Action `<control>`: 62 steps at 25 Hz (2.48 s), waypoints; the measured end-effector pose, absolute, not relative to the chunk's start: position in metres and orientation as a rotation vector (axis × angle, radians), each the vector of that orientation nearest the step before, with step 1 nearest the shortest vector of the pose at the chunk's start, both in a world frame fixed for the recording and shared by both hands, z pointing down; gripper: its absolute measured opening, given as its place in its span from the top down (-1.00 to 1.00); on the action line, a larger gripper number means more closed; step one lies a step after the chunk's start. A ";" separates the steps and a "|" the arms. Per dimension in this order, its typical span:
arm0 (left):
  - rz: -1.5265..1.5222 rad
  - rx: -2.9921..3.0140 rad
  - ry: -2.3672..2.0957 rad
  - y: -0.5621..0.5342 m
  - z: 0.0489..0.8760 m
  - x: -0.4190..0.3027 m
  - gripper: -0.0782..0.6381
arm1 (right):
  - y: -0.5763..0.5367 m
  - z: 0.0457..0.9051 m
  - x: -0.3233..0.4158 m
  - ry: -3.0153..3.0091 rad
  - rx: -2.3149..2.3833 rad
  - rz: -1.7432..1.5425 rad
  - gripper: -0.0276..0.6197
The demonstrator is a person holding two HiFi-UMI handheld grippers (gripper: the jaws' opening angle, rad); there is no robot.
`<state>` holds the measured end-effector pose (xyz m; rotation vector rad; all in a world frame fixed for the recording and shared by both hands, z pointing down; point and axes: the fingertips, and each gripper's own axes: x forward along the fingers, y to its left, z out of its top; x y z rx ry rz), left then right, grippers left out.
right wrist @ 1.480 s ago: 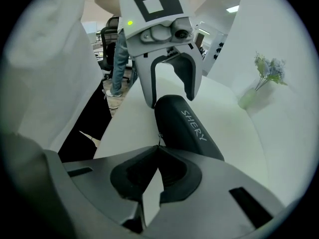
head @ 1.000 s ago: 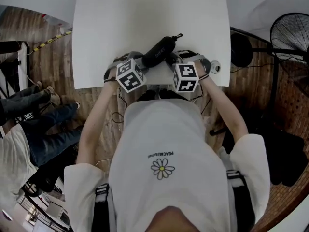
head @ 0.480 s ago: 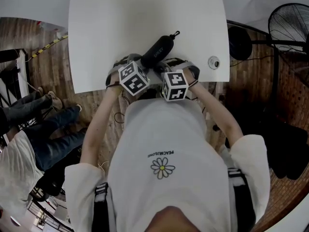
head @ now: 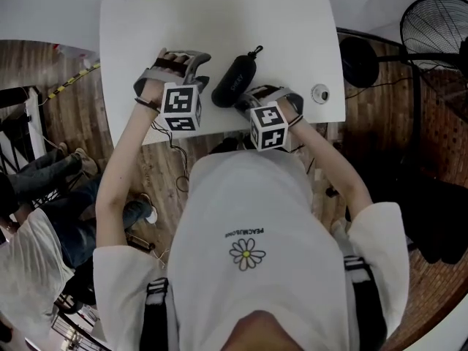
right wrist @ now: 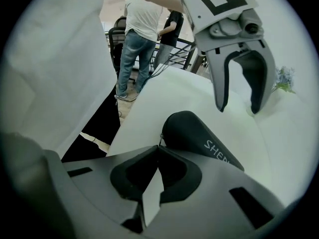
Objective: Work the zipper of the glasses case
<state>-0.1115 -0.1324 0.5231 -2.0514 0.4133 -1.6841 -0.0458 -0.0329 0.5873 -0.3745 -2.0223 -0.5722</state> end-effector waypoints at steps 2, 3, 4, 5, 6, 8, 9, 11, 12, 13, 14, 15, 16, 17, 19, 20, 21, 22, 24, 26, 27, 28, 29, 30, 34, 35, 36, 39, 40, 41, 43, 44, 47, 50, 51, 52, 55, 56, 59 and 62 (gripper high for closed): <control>-1.634 -1.853 0.128 -0.137 0.527 -0.094 0.01 | -0.032 0.587 -0.046 -2.026 -0.383 -0.568 0.89; -1.597 -1.758 -0.008 -0.137 0.530 -0.085 -0.01 | -0.032 0.587 -0.047 -2.026 -0.388 -0.567 0.89; -1.558 -1.684 -0.126 -0.136 0.535 -0.077 -0.04 | -0.032 0.587 -0.047 -2.026 -0.392 -0.568 0.89; -1.523 -1.634 -0.225 -0.135 0.540 -0.069 -0.06 | -0.032 0.587 -0.048 -2.025 -0.397 -0.570 0.89; -1.491 -1.602 -0.309 -0.133 0.545 -0.061 -0.07 | -0.032 0.588 -0.048 -2.023 -0.401 -0.575 0.89; -1.440 -1.549 -0.446 -0.129 0.552 -0.050 -0.11 | -0.032 0.589 -0.047 -2.020 -0.407 -0.583 0.89; -1.427 -1.517 -0.502 -0.128 0.555 -0.046 -0.17 | -0.031 0.590 -0.047 -2.019 -0.410 -0.581 0.89; -1.414 -1.461 -0.588 -0.127 0.559 -0.044 -0.20 | -0.031 0.589 -0.047 -2.020 -0.416 -0.577 0.89; -1.406 -1.442 -0.616 -0.127 0.560 -0.043 -0.21 | -0.031 0.589 -0.047 -2.020 -0.419 -0.577 0.89; -1.397 -1.429 -0.633 -0.126 0.561 -0.043 -0.22 | -0.031 0.588 -0.047 -2.020 -0.423 -0.576 0.89; -1.390 -1.419 -0.642 -0.125 0.562 -0.044 -0.22 | -0.031 0.588 -0.047 -2.021 -0.426 -0.573 0.89; -1.383 -1.410 -0.647 -0.125 0.565 -0.044 -0.22 | -0.031 0.588 -0.047 -2.021 -0.429 -0.569 0.89; -1.372 -1.402 -0.649 -0.125 0.568 -0.045 -0.22 | -0.031 0.588 -0.047 -2.020 -0.431 -0.567 0.89; -1.361 -1.394 -0.649 -0.124 0.572 -0.045 -0.22 | -0.031 0.588 -0.047 -2.019 -0.432 -0.570 0.89; -1.351 -1.382 -0.639 -0.124 0.576 -0.045 -0.23 | -0.031 0.589 -0.046 -2.023 -0.432 -0.568 0.89; -1.357 -1.380 -0.630 -0.125 0.577 -0.045 -0.23 | -0.031 0.589 -0.047 -2.028 -0.430 -0.559 0.89; -1.369 -1.386 -0.617 -0.126 0.577 -0.044 -0.24 | -0.032 0.589 -0.046 -2.031 -0.426 -0.550 0.89; -1.386 -1.401 -0.600 -0.126 0.577 -0.044 -0.24 | -0.032 0.589 -0.046 -2.031 -0.418 -0.544 0.89; -1.433 -1.463 -0.547 -0.126 0.577 -0.041 -0.24 | -0.032 0.587 -0.039 -2.029 -0.391 -0.526 0.89; -1.496 -1.568 -0.476 -0.124 0.578 -0.035 -0.24 | -0.032 0.587 -0.026 -2.029 -0.347 -0.483 0.89; -1.527 -1.630 -0.440 -0.124 0.577 -0.032 -0.24 | -0.032 0.588 -0.017 -2.029 -0.320 -0.456 0.89; -1.553 -1.691 -0.408 -0.124 0.577 -0.029 -0.24 | -0.032 0.588 -0.009 -2.030 -0.293 -0.429 0.89; -1.571 -1.744 -0.380 -0.125 0.577 -0.026 -0.24 | -0.032 0.587 -0.001 -2.034 -0.267 -0.402 0.89; -1.580 -1.789 -0.357 -0.125 0.576 -0.024 -0.24 | -0.031 0.587 0.004 -2.040 -0.243 -0.375 0.89; -1.581 -1.894 -0.280 -0.125 0.575 -0.020 -0.24 | -0.020 0.586 0.006 -2.071 -0.182 -0.305 0.89; -1.584 -1.906 -0.261 -0.125 0.575 -0.020 -0.24 | -0.017 0.586 0.003 -2.081 -0.160 -0.289 0.89; -1.588 -1.912 -0.244 -0.125 0.575 -0.019 -0.24 | -0.014 0.585 -0.001 -2.094 -0.127 -0.266 0.89; -1.603 -1.925 -0.180 -0.126 0.575 -0.019 -0.24 | -0.014 0.584 -0.005 -2.127 0.047 -0.157 0.89; -1.607 -1.948 -0.144 -0.127 0.575 -0.018 -0.24 | -0.017 0.585 -0.002 -2.124 0.121 -0.118 0.89; -1.612 -1.984 -0.095 -0.128 0.575 -0.016 -0.24 | -0.022 0.586 0.004 -2.111 0.200 -0.081 0.89; -1.631 -2.076 0.039 -0.131 0.574 -0.010 -0.24 | -0.033 0.587 0.022 -2.072 0.362 -0.005 0.89; -1.646 -2.118 0.113 -0.133 0.574 -0.007 -0.24 | -0.039 0.588 0.032 -2.059 0.436 0.043 0.89; -1.681 -2.214 0.315 -0.141 0.573 0.000 -0.24 | -0.057 0.587 0.055 -2.030 0.598 0.153 0.89; -1.682 -2.256 0.464 -0.143 0.573 0.003 -0.24 | -0.066 0.586 0.066 -2.010 0.675 0.184 0.89; -1.686 -2.255 0.491 -0.143 0.573 0.004 -0.24 | -0.066 0.586 0.066 -2.011 0.689 0.196 0.89; -1.691 -2.251 0.505 -0.143 0.573 0.004 -0.24 | -0.066 0.586 0.066 -2.012 0.697 0.202 0.89; -1.711 -2.241 0.513 -0.143 0.574 0.004 -0.24 | -0.065 0.586 0.064 -2.009 0.688 0.176 0.89; -1.716 -2.239 0.513 -0.143 0.574 0.003 -0.24 | -0.064 0.586 0.064 -2.009 0.670 0.160 0.89; -1.706 -2.250 0.525 -0.144 0.573 0.005 -0.24 | -0.065 0.584 0.072 -2.012 0.656 0.143 0.89; -1.665 -2.318 0.587 -0.148 0.572 0.008 -0.24 | -0.079 0.582 0.089 -2.012 0.756 0.235 0.89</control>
